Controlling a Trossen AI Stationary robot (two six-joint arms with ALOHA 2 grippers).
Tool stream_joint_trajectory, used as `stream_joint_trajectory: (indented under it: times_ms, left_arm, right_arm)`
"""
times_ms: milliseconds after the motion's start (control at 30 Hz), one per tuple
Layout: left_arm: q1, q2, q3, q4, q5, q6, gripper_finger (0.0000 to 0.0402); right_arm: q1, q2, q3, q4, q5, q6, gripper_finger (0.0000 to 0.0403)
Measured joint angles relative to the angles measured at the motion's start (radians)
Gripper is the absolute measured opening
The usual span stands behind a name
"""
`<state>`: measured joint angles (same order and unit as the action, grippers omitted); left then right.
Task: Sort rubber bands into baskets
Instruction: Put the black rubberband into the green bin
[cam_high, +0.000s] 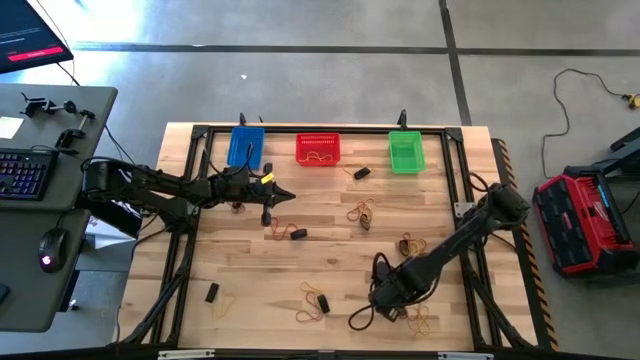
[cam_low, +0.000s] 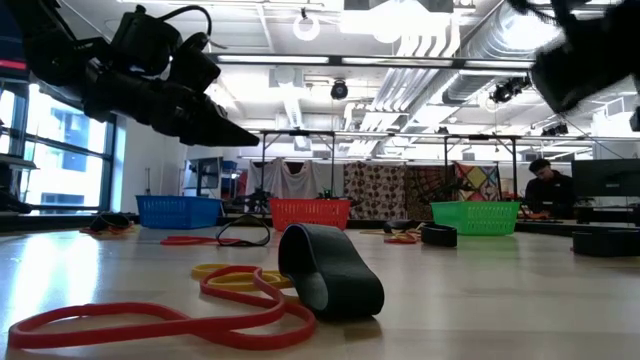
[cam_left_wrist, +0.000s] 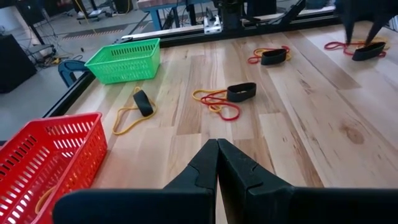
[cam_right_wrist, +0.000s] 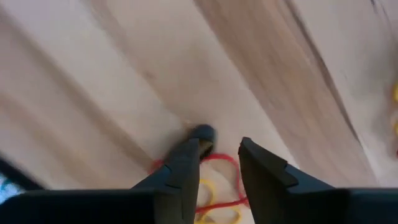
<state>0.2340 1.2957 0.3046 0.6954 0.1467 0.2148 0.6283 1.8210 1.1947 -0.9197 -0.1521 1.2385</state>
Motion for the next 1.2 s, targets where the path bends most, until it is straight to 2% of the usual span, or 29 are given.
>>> stream_joint_trajectory:
  times_ms: [100,500,833,1200]
  left_arm:
    - [0.000,0.000,0.000,0.007,0.000,-0.011,0.0000]
    - [-0.011,0.000,0.000,0.008,-0.001,-0.080,0.0000]
    - [-0.048,0.000,0.000,0.005,0.000,-0.030,0.0000]
    - [-0.063,0.000,0.000,0.005,0.000,-0.035,0.0000]
  right_arm:
    - [0.000,0.000,-0.046,0.026,-0.042,-0.008,0.0109]
    - [0.000,0.000,-0.061,0.099,-0.025,-0.081,0.0110]
    - [0.000,0.000,-0.064,0.124,-0.014,-0.095,0.0110]
    - [-0.001,0.000,-0.064,0.123,-0.019,-0.173,0.0072]
